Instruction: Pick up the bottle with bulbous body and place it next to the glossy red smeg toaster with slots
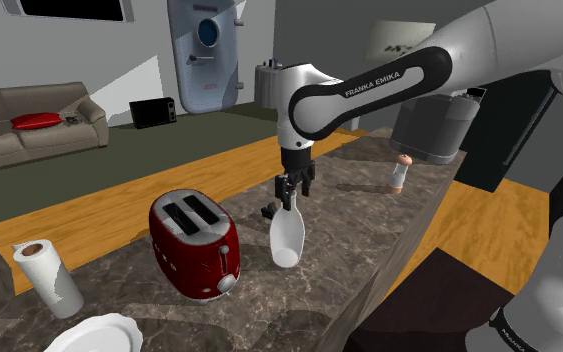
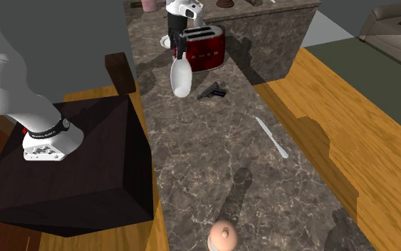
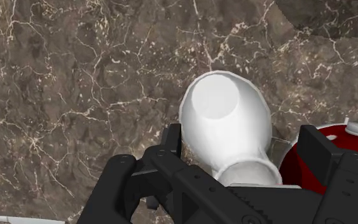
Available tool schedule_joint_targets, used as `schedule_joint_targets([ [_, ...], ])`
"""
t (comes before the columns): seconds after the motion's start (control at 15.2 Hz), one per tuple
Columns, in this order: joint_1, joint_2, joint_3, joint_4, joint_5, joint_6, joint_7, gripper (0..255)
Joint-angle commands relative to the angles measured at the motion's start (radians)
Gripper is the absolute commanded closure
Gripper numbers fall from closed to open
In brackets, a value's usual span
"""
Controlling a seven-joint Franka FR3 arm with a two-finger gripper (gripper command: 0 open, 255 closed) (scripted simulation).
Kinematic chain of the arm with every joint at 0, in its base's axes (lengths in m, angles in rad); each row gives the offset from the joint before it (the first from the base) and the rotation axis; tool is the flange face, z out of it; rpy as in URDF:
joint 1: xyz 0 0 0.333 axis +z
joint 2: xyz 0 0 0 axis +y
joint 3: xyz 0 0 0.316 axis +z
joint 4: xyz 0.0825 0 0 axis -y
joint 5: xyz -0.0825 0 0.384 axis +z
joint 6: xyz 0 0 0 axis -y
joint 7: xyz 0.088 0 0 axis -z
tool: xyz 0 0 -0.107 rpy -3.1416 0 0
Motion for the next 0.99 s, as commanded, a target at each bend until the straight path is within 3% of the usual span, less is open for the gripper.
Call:
schedule_joint_targets([
  [0.0,0.000,0.000,0.000,0.000,0.000,0.000,0.000,0],
  [0.13,0.000,0.000,0.000,0.000,0.000,0.000,0.000,0],
  [0.4,-0.002,-0.018,-0.001,0.106,0.001,-0.124,-0.001,0],
  [0.92,-0.002,-0.018,-0.001,0.106,0.001,-0.124,-0.001,0],
])
